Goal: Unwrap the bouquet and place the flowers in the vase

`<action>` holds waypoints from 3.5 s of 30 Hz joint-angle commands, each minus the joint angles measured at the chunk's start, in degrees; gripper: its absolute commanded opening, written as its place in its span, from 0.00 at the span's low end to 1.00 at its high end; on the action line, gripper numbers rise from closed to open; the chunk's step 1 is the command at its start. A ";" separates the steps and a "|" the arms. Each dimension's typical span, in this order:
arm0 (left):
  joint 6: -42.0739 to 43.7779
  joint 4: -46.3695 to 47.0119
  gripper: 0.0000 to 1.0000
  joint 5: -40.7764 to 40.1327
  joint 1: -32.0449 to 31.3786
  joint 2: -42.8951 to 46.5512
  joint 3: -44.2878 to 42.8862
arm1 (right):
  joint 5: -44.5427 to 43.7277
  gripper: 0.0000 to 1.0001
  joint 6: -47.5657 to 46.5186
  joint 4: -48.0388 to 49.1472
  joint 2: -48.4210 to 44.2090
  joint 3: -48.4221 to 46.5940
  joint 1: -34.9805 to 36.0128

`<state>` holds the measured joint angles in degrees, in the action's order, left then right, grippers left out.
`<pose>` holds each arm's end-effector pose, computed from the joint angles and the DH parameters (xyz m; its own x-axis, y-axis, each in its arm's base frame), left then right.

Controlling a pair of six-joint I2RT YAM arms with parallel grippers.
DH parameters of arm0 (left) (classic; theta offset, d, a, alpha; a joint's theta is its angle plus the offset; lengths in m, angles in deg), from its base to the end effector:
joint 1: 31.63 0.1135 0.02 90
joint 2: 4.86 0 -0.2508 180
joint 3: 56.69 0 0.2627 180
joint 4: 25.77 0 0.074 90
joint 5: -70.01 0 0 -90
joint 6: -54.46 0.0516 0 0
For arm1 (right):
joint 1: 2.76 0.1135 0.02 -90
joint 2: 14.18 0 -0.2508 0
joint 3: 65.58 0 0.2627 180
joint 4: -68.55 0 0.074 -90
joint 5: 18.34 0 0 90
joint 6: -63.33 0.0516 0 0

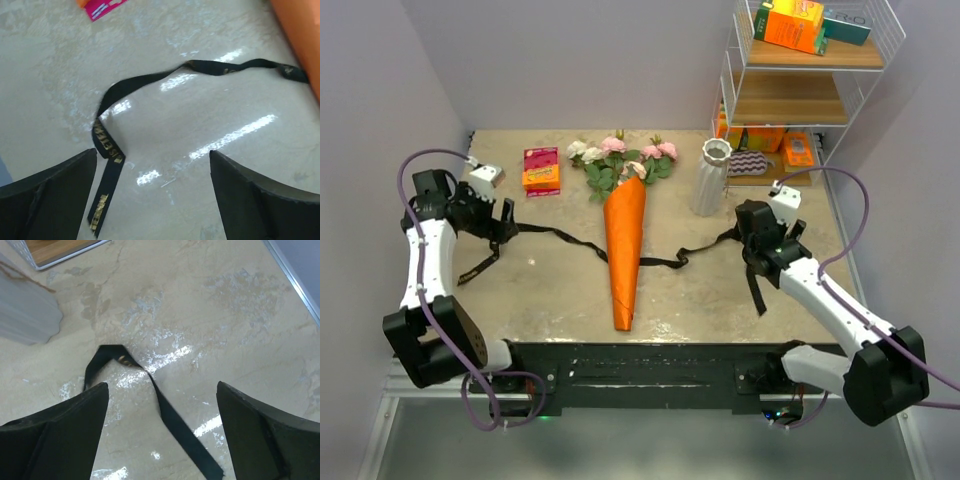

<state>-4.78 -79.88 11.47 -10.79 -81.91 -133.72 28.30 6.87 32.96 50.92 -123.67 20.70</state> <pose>0.2859 0.0800 0.2622 -0.6598 0.2156 -0.7198 0.3722 0.9260 -0.0637 0.2501 0.0699 0.2334 -0.4213 0.2551 -0.8703 0.4882 0.8725 0.0194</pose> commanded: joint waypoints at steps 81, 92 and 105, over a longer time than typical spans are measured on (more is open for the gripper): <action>-9.22 -0.16 0.99 19.79 -33.67 -30.26 -35.83 | 18.31 0.87 -9.81 12.11 -18.26 1.11 9.85; -10.99 4.07 0.99 14.06 -35.35 -27.10 -33.57 | 18.22 0.87 -9.63 11.67 -18.43 2.26 10.11; 3.41 0.57 0.99 31.98 -23.04 -30.60 -22.30 | 19.62 0.85 -9.63 13.16 -17.47 2.52 10.37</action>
<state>-10.81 -75.26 34.68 -32.82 -110.09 -156.13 46.86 -2.94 43.82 33.43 -121.11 30.65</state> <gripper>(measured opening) 0.992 0.859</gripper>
